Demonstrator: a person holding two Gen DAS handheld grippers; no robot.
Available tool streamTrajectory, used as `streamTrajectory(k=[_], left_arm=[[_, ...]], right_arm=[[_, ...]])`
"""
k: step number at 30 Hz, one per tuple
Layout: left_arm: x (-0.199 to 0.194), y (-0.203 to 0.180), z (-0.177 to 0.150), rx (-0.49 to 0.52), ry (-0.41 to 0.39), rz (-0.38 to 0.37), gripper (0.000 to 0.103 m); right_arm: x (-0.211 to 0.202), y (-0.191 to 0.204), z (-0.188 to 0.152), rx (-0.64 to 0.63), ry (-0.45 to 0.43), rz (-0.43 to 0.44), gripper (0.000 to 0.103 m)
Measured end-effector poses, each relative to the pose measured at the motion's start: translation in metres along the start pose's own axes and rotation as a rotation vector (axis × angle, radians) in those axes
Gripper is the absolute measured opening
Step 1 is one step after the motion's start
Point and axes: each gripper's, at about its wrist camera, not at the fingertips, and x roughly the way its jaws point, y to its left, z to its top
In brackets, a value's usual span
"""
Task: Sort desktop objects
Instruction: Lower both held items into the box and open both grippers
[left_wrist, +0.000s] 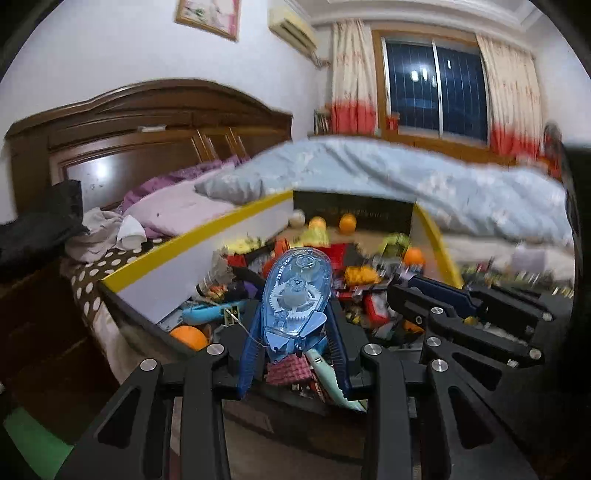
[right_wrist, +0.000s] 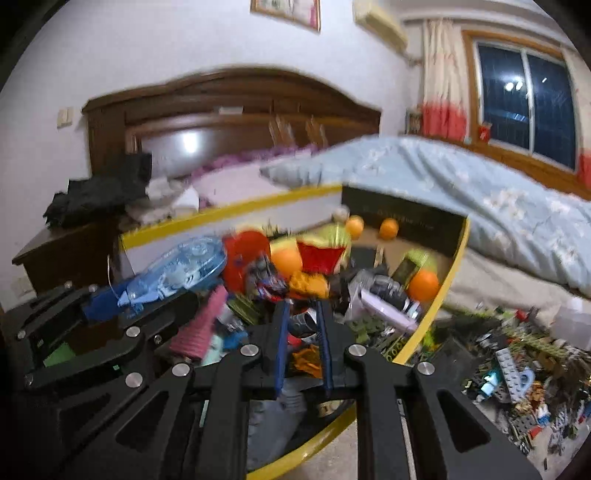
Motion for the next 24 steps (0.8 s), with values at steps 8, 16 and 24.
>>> streamTrajectory(k=[8, 16, 24], left_arm=[[0.018, -0.009, -0.005, 0.064, 0.039, 0.063, 0.034], [0.014, -0.008, -0.005, 0.032, 0.025, 0.096, 0.036], [0.0, -0.006, 0.007, -0.056, 0.006, 0.073, 0.034]], right_arm=[[0.015, 0.006, -0.006, -0.1, 0.025, -0.022, 0.016], [0.01, 0.003, -0.007, -0.069, -0.018, -0.054, 0.022], [-0.013, -0.001, 0.005, -0.029, -0.071, -0.163, 0.036]])
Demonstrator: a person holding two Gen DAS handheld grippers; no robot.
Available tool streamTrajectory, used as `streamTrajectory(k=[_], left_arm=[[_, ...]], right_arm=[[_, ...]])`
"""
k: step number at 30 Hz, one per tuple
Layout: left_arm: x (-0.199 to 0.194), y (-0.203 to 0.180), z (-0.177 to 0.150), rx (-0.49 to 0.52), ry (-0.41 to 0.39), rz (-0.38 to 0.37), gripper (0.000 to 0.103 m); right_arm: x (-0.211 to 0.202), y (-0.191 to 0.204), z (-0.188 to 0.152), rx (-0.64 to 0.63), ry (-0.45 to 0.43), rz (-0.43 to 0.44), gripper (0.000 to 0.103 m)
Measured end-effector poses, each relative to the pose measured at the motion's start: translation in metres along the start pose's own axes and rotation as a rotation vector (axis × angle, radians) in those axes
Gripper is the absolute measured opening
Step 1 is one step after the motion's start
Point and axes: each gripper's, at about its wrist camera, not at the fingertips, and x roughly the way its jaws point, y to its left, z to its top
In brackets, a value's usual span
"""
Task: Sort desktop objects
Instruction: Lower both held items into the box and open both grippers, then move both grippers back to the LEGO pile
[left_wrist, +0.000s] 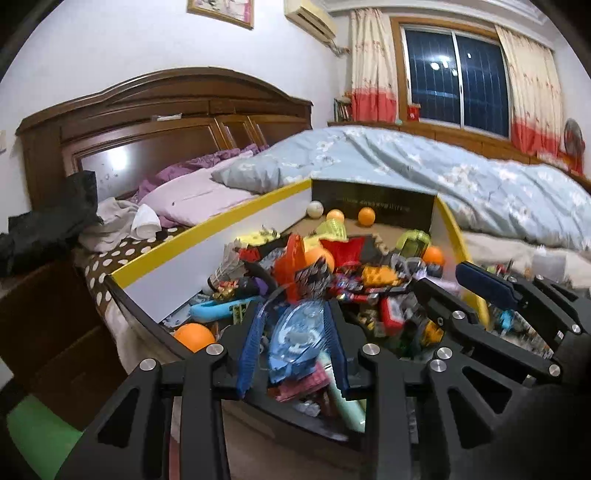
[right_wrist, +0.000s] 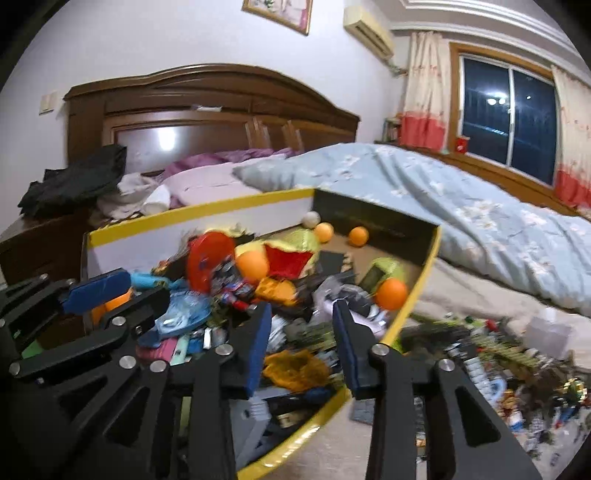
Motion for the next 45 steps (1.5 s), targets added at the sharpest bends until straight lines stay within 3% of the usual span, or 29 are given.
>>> streamTrajectory(k=[7, 14, 19, 22, 23, 24, 28, 35, 38, 42, 45], left_arm=[[-0.024, -0.007, 0.009, 0.018, -0.024, 0.016, 0.034], [-0.037, -0.007, 0.01, -0.037, -0.015, -0.04, 0.034], [-0.04, -0.027, 0.003, 0.022, -0.005, -0.087, 0.034], [-0.048, -0.036, 0.004, 0.004, -0.017, -0.16, 0.036], [-0.05, -0.038, 0.004, 0.003, -0.022, -0.186, 0.042], [-0.054, -0.045, 0.004, 0.016, -0.033, -0.233, 0.052], [-0.06, -0.073, 0.001, 0.081, -0.071, -0.282, 0.056], [-0.053, -0.122, 0.0, 0.124, -0.05, -0.313, 0.054], [-0.053, -0.132, 0.002, 0.119, -0.05, -0.329, 0.054], [-0.054, -0.14, 0.001, 0.125, -0.058, -0.328, 0.054], [-0.051, -0.14, -0.004, 0.122, -0.04, -0.356, 0.054]], right_arm=[[-0.021, -0.008, 0.006, 0.05, 0.02, -0.04, 0.044], [-0.043, -0.016, 0.006, 0.106, 0.043, -0.081, 0.047], [-0.056, -0.027, -0.006, 0.101, 0.004, -0.126, 0.048], [-0.074, -0.05, -0.013, 0.148, -0.058, -0.149, 0.071], [-0.08, -0.063, -0.015, 0.169, -0.071, -0.16, 0.083], [-0.084, -0.074, -0.016, 0.188, -0.081, -0.156, 0.085], [-0.095, -0.107, -0.024, 0.195, -0.053, -0.183, 0.085], [-0.103, -0.137, -0.039, 0.224, -0.018, -0.271, 0.085], [-0.105, -0.153, -0.044, 0.279, -0.003, -0.276, 0.085], [-0.109, -0.155, -0.045, 0.252, -0.008, -0.334, 0.085], [-0.105, -0.156, -0.052, 0.239, 0.008, -0.323, 0.085]])
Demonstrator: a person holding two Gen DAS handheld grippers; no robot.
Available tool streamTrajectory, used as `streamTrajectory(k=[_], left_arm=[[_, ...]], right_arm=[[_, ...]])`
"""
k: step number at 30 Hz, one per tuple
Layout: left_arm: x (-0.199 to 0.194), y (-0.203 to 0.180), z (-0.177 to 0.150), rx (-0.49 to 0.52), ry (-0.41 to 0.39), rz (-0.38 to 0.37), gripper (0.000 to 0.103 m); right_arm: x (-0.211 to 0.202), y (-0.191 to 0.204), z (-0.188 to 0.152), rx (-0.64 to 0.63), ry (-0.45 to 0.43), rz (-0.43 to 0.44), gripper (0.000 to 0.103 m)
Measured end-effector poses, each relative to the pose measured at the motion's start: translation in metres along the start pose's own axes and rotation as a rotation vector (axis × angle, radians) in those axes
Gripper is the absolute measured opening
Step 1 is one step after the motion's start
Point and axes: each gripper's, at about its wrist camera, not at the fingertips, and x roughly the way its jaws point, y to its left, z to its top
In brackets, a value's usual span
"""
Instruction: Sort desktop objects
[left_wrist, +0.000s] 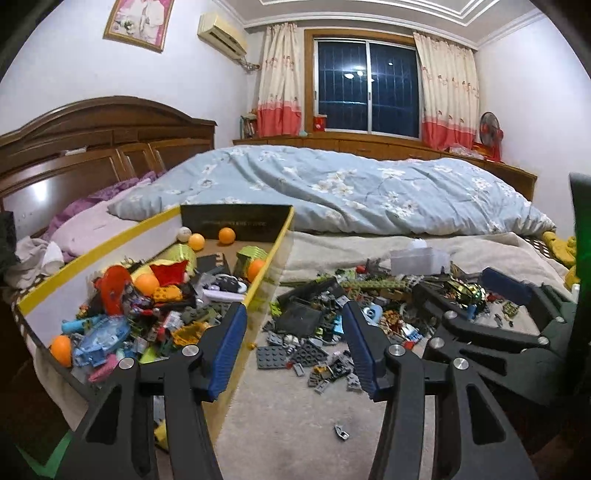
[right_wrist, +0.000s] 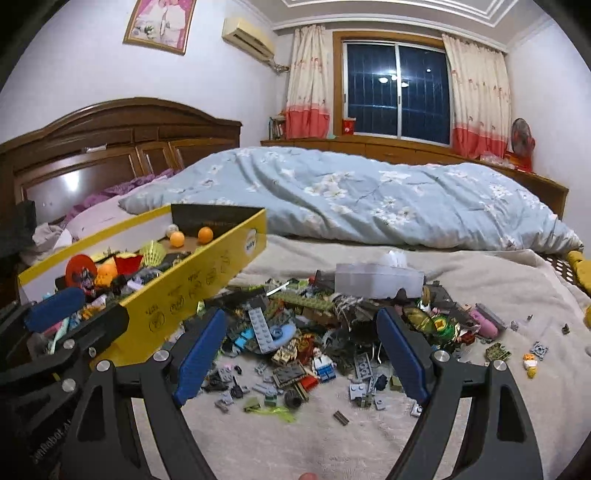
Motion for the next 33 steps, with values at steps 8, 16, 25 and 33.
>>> streamTrajectory(k=[8, 16, 25, 33], left_arm=[[0.005, -0.002, -0.041, 0.038, -0.022, -0.073, 0.054], [0.04, 0.017, -0.068, -0.081, 0.22, -0.12, 0.053], [0.061, -0.016, -0.09, 0.094, 0.308, -0.114, 0.053], [0.062, -0.003, -0.086, 0.072, 0.32, -0.135, 0.021]], right_arm=[[0.013, 0.012, -0.045, -0.172, 0.012, 0.147, 0.077], [0.036, 0.029, -0.064, -0.347, 0.212, 0.181, 0.055], [0.07, 0.005, -0.077, -0.207, 0.386, 0.222, 0.055], [0.082, -0.003, -0.069, -0.101, 0.396, 0.264, 0.021]])
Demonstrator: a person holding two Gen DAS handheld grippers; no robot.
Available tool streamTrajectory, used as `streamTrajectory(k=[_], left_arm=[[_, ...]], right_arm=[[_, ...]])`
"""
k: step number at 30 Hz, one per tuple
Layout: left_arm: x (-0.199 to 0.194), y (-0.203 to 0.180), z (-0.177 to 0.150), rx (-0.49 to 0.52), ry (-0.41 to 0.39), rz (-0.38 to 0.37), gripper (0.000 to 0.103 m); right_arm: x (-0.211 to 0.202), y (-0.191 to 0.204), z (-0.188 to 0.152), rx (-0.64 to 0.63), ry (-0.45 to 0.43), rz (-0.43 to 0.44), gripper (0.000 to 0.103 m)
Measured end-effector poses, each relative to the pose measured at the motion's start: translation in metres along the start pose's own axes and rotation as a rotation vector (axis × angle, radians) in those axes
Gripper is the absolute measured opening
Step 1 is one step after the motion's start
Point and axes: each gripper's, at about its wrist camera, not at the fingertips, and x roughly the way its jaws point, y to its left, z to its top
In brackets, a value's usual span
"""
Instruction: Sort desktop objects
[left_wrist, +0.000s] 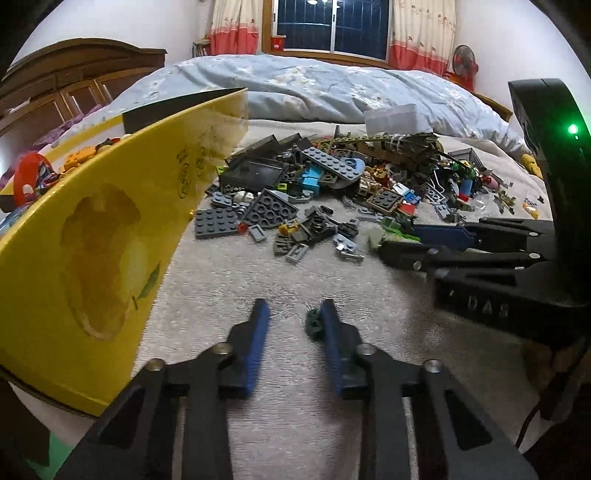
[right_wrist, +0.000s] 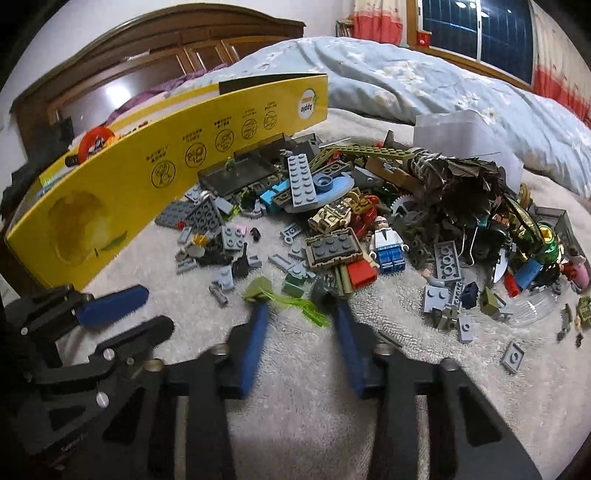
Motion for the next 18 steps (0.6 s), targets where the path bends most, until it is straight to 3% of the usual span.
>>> streamTrajectory(k=[3, 13, 15, 18], left_arm=[[0.001, 0.002, 0.002, -0.014, -0.005, -0.007, 0.01], [-0.006, 0.002, 0.007, -0.034, -0.023, -0.01, 0.009], [-0.014, 0.003, 0.009, -0.029, -0.062, -0.008, 0.009], [-0.044, -0.001, 0.019, 0.019, -0.192, 0.001, 0.009]], right_arm=[[-0.002, 0.002, 0.001, -0.004, -0.014, 0.009, 0.008], [-0.017, 0.003, -0.002, 0.008, -0.083, 0.02, 0.005], [-0.02, -0.003, -0.002, 0.052, -0.093, 0.048, 0.005], [-0.027, -0.007, 0.0, 0.1, -0.123, 0.06, 0.005]])
